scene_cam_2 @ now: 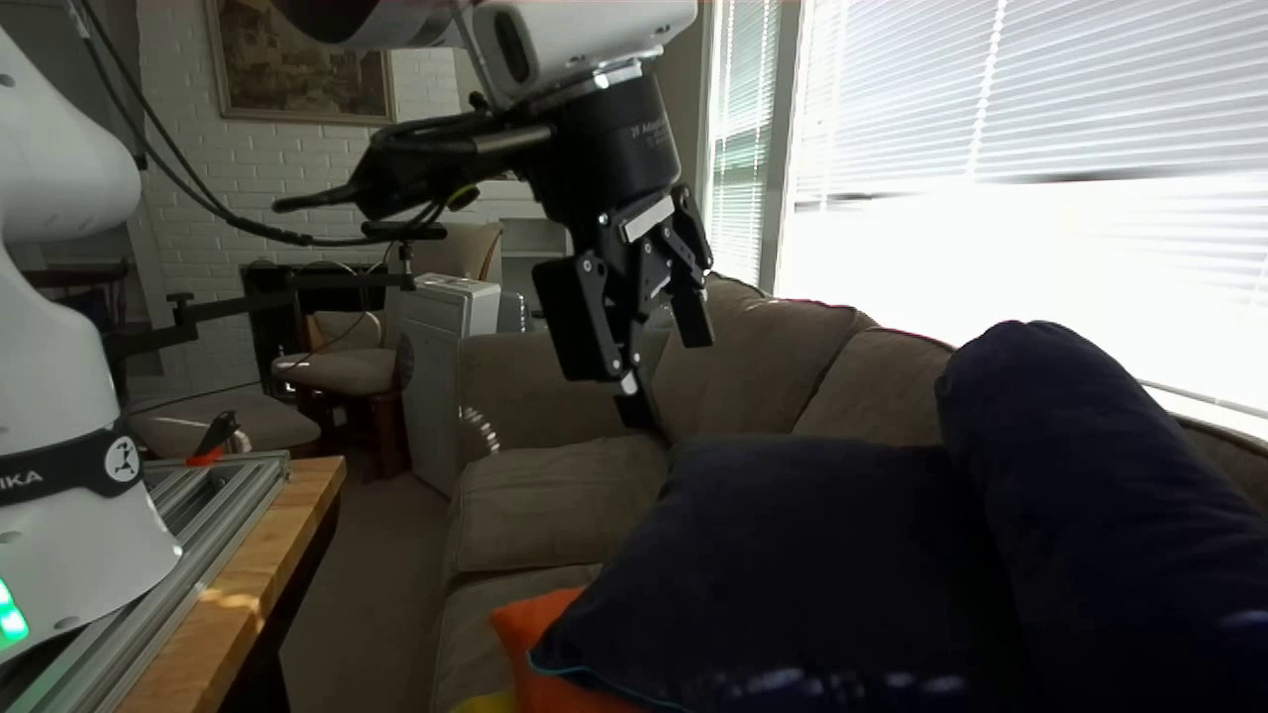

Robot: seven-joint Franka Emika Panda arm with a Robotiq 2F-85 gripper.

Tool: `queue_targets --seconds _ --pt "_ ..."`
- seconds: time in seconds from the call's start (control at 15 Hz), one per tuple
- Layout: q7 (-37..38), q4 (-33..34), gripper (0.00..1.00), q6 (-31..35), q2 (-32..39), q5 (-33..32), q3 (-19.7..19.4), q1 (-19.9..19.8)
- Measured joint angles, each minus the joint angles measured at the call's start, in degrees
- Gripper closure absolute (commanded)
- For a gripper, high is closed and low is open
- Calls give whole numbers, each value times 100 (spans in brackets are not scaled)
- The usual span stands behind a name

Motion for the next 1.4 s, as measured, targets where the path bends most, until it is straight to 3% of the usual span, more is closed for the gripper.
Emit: queue_targets --seconds 0.2,0.4,1.0,1.2,1.4 --pt "81 163 0 40 467 -249 -63 -401" --pt "637 322 0 354 897 -758 -59 -755" --pt "833 397 0 482 1060 -850 -7 -775" --pt "782 392 0 841 1292 -921 -25 -782" --pt "53 472 0 1170 1771 -278 -19 -795"
